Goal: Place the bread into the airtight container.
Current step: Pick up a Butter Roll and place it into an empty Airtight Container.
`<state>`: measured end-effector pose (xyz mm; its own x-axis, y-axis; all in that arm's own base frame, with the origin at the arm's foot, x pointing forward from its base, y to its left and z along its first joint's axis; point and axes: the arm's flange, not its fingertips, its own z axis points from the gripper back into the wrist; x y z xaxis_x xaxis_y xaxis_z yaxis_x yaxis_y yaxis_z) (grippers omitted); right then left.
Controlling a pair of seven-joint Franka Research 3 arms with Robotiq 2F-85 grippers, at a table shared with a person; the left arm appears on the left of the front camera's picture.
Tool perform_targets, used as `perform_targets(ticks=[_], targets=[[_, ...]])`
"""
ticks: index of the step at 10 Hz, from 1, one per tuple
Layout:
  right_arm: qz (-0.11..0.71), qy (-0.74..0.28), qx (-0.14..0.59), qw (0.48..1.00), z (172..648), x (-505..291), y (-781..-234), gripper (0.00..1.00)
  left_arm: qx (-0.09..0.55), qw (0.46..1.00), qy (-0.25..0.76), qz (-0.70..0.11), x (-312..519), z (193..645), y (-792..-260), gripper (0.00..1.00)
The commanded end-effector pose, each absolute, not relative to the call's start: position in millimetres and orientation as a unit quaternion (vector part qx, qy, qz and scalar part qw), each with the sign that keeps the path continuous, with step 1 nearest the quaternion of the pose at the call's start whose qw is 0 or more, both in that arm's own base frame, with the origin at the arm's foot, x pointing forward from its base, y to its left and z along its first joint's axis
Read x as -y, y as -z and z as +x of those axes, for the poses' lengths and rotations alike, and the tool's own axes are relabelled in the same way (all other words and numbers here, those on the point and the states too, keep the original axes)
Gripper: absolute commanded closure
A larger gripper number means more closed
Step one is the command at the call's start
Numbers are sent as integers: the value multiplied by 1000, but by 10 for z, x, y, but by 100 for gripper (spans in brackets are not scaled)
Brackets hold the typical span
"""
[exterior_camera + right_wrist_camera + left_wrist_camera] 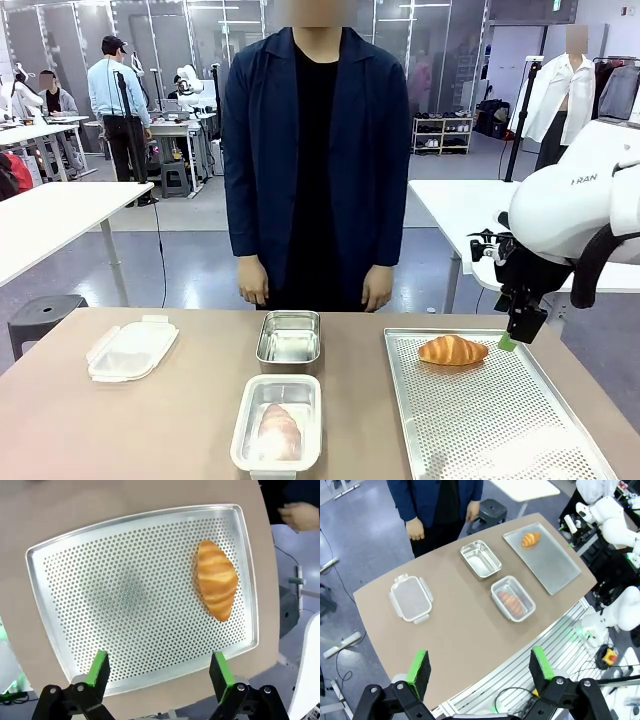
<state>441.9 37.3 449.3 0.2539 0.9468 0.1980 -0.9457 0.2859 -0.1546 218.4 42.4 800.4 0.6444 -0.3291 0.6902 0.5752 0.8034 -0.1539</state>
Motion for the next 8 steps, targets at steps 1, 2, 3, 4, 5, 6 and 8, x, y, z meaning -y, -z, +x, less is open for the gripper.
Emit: perform_targets(ticks=[1,2,3,4,5,6,8], targets=[[-2,-600,130,789,4394,-394,-4546,0,336,884,268,-185,-424,2173,-8008,0],[-2,-600,130,789,4394,-394,-4546,0,336,884,268,-185,-424,2173,-8008,0],[-2,-600,130,789,4394,-394,-4546,0,336,884,268,-185,-424,2173,-8008,0],[-2,-600,130,789,4394,-394,-4546,0,336,884,268,-185,-424,2173,-8008,0],[-2,-600,130,789,4394,-394,-4546,0,336,884,268,-185,-424,2173,-8008,0],[-4,-598,130,791,4405,-382,-4534,0,336,884,268,-185,-424,2173,-8008,0],[-16,-636,144,758,4774,-668,-4421,0,336,884,268,-185,-424,2173,-8008,0]])
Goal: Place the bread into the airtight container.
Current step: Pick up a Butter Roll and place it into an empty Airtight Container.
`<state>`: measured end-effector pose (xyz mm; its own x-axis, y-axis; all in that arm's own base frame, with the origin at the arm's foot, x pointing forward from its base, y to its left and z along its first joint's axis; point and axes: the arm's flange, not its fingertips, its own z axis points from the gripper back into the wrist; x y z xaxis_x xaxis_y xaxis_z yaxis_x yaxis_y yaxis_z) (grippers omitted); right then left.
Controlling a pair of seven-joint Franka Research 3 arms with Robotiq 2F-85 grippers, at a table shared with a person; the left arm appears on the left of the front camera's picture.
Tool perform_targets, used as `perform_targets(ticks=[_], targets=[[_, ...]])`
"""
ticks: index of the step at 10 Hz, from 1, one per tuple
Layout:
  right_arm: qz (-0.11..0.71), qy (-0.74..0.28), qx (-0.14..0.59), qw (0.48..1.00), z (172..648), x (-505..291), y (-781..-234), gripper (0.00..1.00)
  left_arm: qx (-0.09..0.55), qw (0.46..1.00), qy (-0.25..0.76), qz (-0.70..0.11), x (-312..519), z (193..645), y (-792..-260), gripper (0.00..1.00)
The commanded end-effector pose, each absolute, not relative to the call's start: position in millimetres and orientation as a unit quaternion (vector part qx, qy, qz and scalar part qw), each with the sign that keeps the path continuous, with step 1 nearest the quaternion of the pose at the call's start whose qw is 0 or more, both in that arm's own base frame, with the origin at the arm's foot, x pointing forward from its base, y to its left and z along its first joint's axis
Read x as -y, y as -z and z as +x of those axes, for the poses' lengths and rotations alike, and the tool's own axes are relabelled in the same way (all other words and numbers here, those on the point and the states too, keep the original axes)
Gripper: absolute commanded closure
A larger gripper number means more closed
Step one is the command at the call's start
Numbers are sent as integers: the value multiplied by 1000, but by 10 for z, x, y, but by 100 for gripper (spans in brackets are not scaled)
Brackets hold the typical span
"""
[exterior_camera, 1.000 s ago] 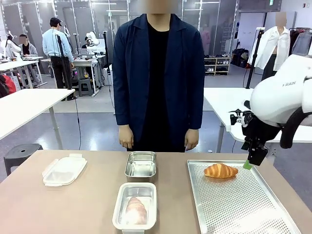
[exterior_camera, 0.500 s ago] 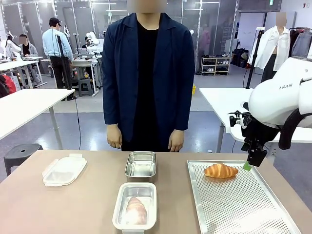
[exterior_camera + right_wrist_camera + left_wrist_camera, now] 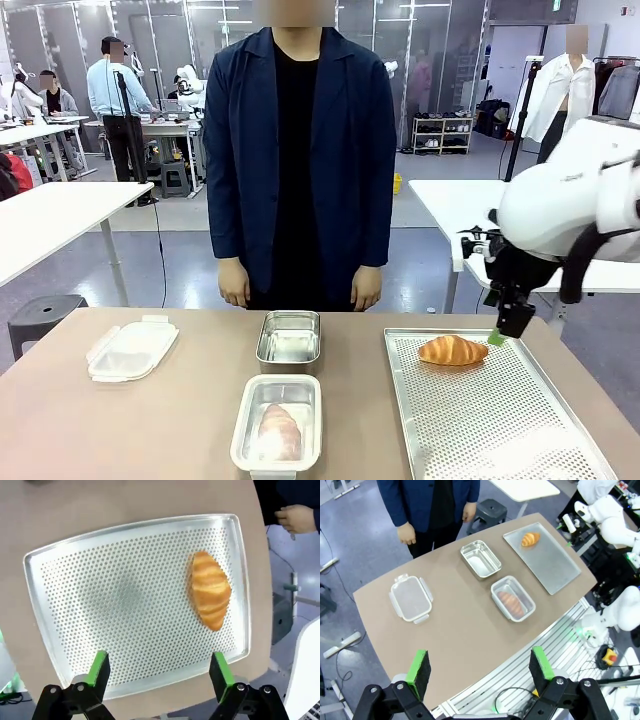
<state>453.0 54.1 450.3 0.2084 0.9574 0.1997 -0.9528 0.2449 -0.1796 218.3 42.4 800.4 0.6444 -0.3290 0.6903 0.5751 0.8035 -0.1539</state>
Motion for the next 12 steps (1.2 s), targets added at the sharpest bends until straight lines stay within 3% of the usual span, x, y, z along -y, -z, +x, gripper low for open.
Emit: perform_targets(ticks=[1,12], targets=[[-23,-639,139,756,4892,-732,-4344,0,336,884,268,-185,-424,2173,-8008,0],[-64,-691,52,718,5922,-807,-3413,0,336,884,268,-185,-424,2173,-8008,0]])
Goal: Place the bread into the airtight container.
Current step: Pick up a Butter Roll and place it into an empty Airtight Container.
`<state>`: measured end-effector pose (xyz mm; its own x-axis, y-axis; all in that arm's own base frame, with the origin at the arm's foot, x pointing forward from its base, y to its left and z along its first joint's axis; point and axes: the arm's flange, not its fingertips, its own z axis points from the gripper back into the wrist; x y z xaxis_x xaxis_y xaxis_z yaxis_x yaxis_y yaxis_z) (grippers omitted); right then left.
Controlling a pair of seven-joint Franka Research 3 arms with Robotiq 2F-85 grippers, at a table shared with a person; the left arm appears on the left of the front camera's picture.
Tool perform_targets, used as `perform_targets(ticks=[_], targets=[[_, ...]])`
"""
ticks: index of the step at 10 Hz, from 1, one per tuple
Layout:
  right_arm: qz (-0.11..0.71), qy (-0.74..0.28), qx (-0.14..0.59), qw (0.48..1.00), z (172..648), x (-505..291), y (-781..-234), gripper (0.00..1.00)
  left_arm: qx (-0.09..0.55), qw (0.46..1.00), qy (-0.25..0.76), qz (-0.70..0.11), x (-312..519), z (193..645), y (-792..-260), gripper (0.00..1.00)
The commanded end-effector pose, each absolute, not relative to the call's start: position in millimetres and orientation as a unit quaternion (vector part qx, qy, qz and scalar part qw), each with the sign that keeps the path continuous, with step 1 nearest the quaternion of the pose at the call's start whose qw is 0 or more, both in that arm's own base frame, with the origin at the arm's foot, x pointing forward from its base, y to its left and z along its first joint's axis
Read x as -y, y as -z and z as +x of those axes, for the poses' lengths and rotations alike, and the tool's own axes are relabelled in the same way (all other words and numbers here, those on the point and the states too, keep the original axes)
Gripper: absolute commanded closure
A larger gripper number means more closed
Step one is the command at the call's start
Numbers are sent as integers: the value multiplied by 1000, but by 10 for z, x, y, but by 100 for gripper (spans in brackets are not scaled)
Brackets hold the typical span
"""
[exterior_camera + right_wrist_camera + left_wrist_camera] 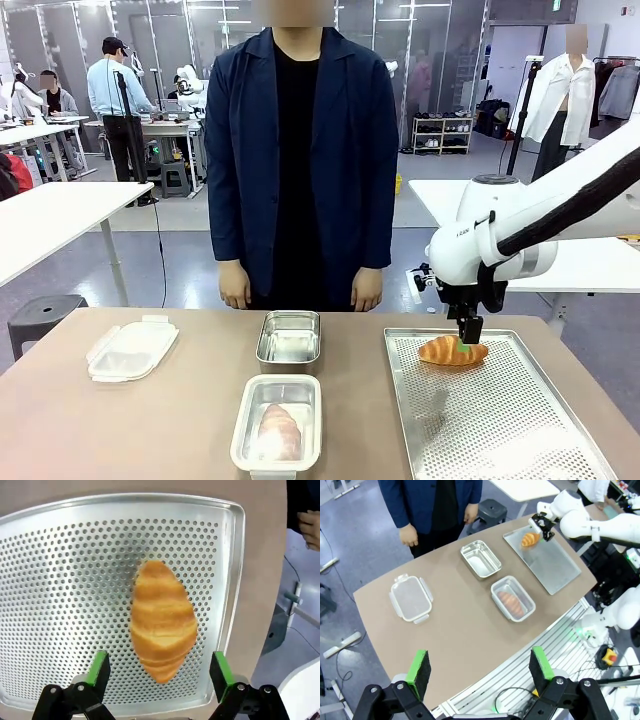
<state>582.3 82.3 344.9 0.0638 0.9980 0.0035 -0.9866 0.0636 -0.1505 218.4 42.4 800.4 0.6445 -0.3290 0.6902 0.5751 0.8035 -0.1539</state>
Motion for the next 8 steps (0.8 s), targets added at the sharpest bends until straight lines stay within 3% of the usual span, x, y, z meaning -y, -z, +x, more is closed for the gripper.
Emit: perform_targets(ticks=[1,8], targets=[[-63,-691,47,718,5983,-786,-3346,0,336,884,268,-185,-424,2173,-8008,0],[-16,-682,19,731,6216,-742,-2927,0,336,884,268,-185,-424,2173,-8008,0]])
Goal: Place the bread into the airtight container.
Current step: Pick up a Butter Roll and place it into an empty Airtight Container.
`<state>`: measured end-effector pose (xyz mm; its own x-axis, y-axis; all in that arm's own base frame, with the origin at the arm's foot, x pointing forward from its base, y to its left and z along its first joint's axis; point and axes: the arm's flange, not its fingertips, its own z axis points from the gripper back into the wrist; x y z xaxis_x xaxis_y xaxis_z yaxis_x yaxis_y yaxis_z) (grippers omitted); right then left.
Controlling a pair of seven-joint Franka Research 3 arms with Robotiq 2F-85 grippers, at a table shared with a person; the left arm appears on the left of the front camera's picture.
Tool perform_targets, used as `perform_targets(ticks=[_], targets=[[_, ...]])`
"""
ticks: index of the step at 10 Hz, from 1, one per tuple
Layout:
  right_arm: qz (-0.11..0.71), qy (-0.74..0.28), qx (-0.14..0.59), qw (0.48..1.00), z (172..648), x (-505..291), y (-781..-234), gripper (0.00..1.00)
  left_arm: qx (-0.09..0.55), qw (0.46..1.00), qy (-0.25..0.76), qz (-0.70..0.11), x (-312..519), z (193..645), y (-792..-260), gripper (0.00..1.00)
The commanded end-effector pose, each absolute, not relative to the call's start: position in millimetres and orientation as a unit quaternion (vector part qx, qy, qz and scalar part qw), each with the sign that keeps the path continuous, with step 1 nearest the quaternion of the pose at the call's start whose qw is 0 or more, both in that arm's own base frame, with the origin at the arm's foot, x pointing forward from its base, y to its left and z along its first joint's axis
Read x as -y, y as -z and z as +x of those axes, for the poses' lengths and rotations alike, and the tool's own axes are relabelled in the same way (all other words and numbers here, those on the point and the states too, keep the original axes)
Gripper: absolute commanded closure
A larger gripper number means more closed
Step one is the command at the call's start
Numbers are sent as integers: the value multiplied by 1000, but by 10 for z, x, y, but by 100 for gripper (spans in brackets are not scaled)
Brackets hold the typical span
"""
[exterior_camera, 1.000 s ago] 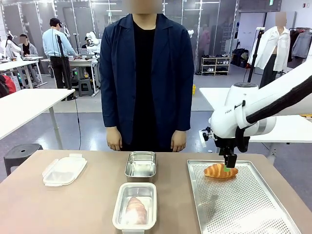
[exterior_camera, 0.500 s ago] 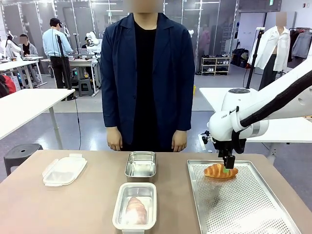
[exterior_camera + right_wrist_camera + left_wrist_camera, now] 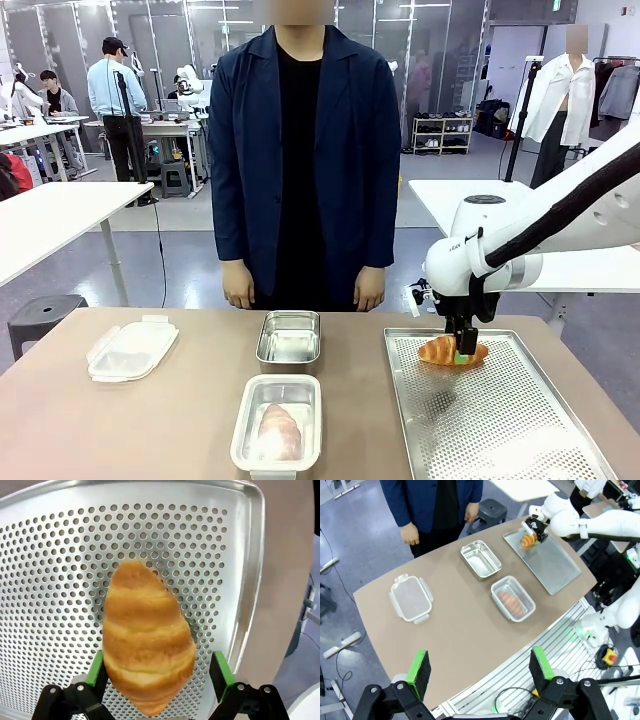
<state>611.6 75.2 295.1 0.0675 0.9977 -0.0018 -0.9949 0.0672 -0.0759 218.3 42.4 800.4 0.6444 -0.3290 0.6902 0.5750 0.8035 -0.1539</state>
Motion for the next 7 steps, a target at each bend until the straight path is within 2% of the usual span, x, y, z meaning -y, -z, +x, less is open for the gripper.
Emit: perform_targets(ticks=[1,2,3,7], targets=[[-9,-683,17,730,6226,-741,-2883,0,336,884,268,-185,-424,2173,-8008,0],[-3,-681,19,732,6238,-740,-2868,0,336,884,268,-185,-424,2173,-8008,0],[-1,-681,19,732,6231,-741,-2870,6,336,884,268,-185,-424,2173,-8008,0],[-2,-679,17,734,6203,-756,-2936,41,336,884,268,-185,-424,2173,-8008,0]])
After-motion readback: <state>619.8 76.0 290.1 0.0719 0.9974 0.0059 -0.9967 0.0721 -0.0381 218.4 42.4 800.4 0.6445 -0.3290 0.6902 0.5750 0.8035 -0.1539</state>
